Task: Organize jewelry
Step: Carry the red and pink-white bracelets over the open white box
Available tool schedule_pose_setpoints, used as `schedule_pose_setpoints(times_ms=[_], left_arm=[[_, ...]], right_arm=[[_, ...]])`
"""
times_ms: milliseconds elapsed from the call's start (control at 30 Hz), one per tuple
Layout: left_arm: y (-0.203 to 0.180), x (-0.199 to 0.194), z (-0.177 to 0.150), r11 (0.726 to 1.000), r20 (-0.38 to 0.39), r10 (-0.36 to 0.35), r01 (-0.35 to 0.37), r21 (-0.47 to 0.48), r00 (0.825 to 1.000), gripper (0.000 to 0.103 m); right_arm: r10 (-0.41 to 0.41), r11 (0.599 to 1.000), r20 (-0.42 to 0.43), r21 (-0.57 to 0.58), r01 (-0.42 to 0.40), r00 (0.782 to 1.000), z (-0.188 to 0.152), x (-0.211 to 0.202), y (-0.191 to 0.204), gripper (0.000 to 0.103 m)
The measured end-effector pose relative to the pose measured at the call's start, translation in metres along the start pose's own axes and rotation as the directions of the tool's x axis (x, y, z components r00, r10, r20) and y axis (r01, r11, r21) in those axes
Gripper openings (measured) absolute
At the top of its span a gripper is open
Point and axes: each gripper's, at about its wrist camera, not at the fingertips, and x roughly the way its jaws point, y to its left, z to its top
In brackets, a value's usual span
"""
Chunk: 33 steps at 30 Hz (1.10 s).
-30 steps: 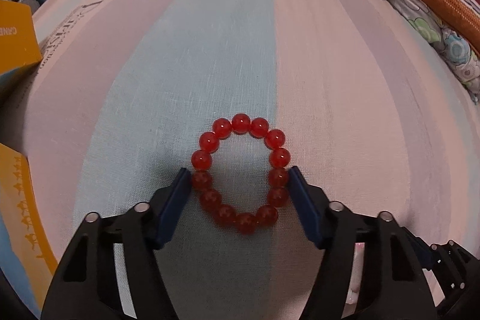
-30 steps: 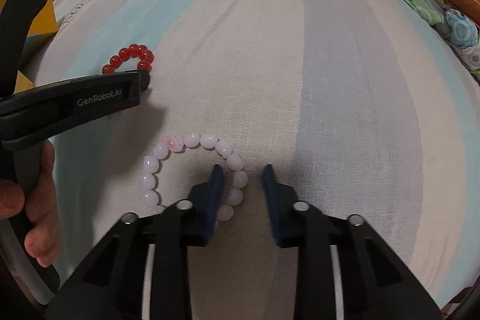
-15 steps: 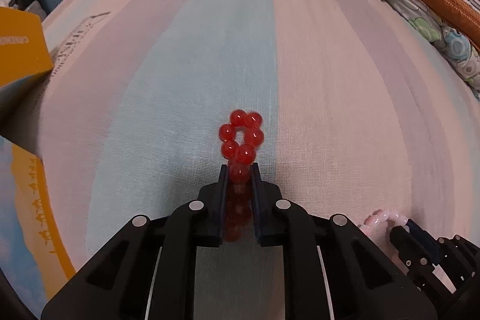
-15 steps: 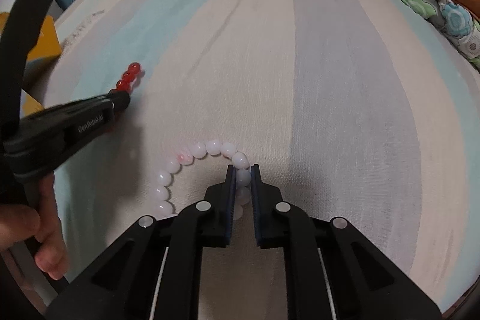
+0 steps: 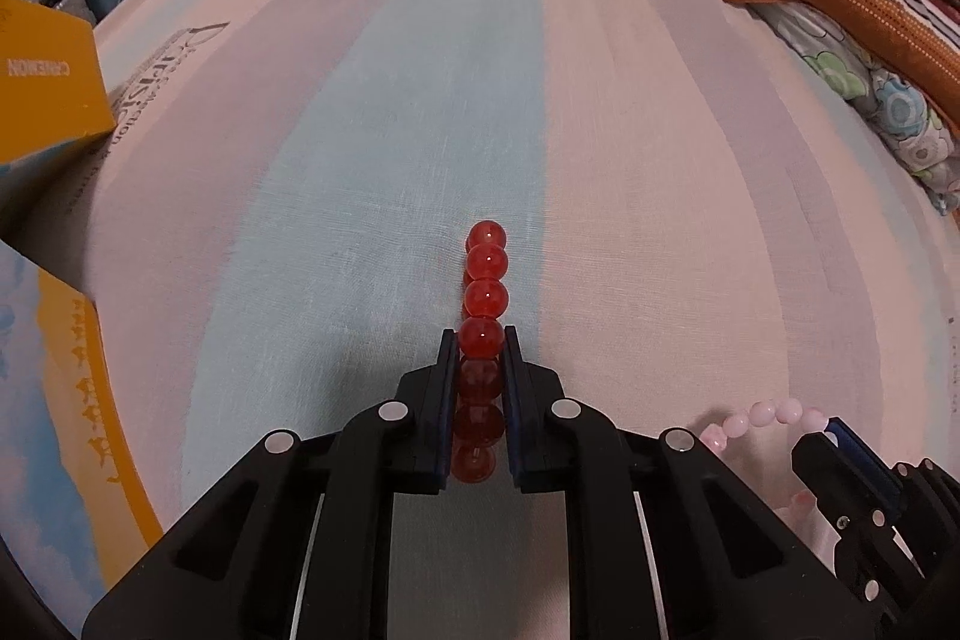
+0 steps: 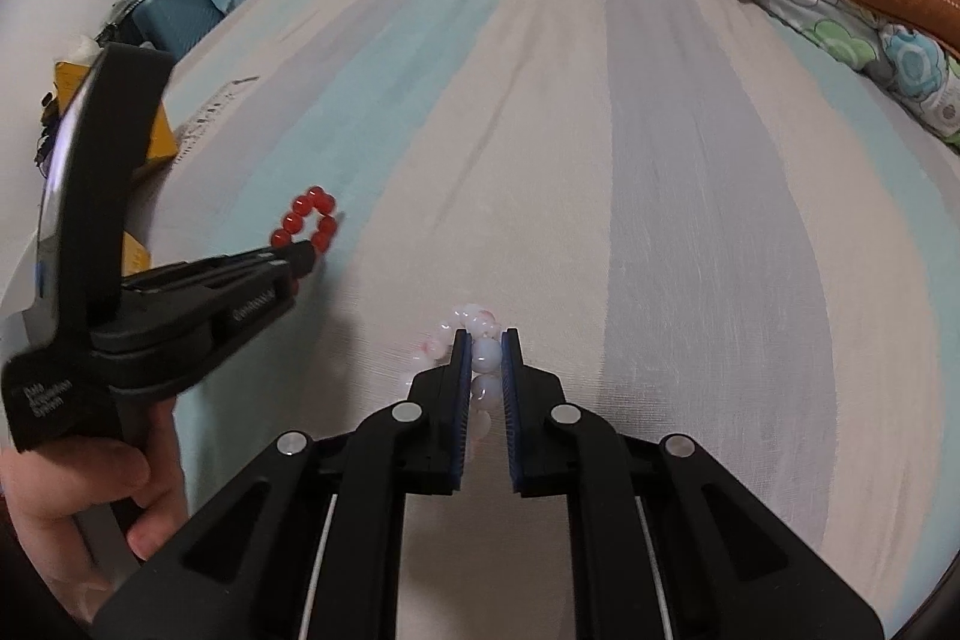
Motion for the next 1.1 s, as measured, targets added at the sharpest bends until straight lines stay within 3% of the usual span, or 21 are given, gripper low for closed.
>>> schedule_pose_setpoints(times_ms=[567, 1100], left_arm=[[-0.003, -0.046, -0.016, 0.999, 0.055, -0.035, 0.033, 0.033, 0.998, 0.013], [0.01, -0.1, -0.037, 0.999, 0.133, -0.03, 0.024, 0.046, 0.991, 0.013]], right_arm=[[-0.012, 1.0, 0.068, 0.017, 0.011, 0.998, 0.006, -0.034, 0.001, 0.009], [-0.102, 0.994, 0.093, 0.05, 0.098, 0.99, 0.01, -0.063, 0.004, 0.009]])
